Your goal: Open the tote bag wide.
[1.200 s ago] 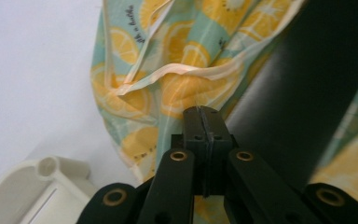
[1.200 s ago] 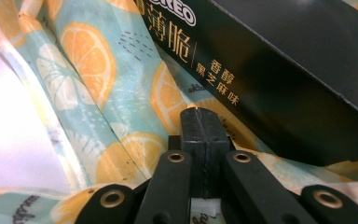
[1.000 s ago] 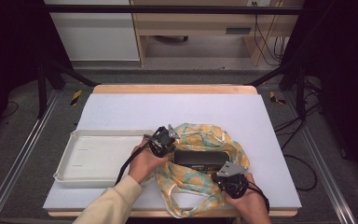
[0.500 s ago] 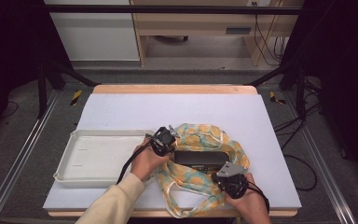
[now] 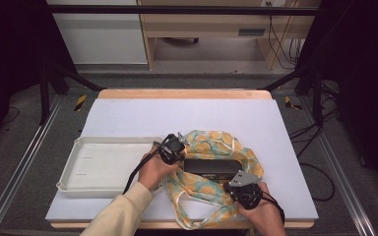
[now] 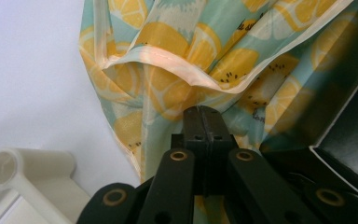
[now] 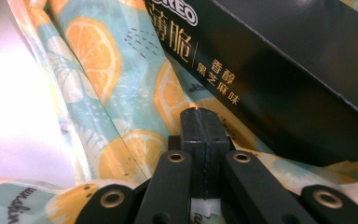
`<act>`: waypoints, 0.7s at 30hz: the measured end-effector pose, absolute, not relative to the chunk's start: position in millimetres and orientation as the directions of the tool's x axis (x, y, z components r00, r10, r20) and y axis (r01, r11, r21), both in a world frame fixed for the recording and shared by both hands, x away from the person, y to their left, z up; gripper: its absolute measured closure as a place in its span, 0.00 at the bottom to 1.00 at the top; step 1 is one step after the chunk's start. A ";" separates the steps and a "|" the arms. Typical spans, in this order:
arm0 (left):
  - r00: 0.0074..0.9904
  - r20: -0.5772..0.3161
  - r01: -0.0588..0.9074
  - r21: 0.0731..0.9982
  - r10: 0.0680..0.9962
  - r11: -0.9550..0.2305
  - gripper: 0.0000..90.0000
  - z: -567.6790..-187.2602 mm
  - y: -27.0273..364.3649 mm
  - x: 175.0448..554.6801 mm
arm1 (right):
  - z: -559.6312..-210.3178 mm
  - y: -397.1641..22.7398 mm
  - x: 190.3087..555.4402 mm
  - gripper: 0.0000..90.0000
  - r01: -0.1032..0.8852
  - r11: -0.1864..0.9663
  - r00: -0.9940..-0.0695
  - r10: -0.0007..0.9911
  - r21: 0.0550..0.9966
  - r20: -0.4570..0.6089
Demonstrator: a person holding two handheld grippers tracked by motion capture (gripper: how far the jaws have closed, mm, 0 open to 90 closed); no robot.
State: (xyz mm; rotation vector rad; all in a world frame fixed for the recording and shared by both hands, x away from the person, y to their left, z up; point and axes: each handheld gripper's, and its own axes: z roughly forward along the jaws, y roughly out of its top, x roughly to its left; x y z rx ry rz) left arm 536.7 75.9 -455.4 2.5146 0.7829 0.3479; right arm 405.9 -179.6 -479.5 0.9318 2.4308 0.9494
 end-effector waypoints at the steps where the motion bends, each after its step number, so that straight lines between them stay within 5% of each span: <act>1: 0.801 0.096 0.464 0.523 0.590 -0.715 1.00 -453.8 76.9 536.6 | -479.2 -179.9 405.7 1.00 0.441 0.556 -0.714 0.693 0.705 -0.100; 12: 0.777 0.105 0.384 0.703 0.621 -0.599 1.00 -410.5 93.9 504.7 | -462.3 -187.3 394.8 1.00 0.381 0.497 -0.696 0.710 0.780 -0.112; 21: 0.799 0.079 0.355 0.739 0.596 -0.573 1.00 -397.7 114.9 476.8 | -425.8 -191.0 393.9 1.00 0.331 0.485 -0.686 0.713 0.809 -0.147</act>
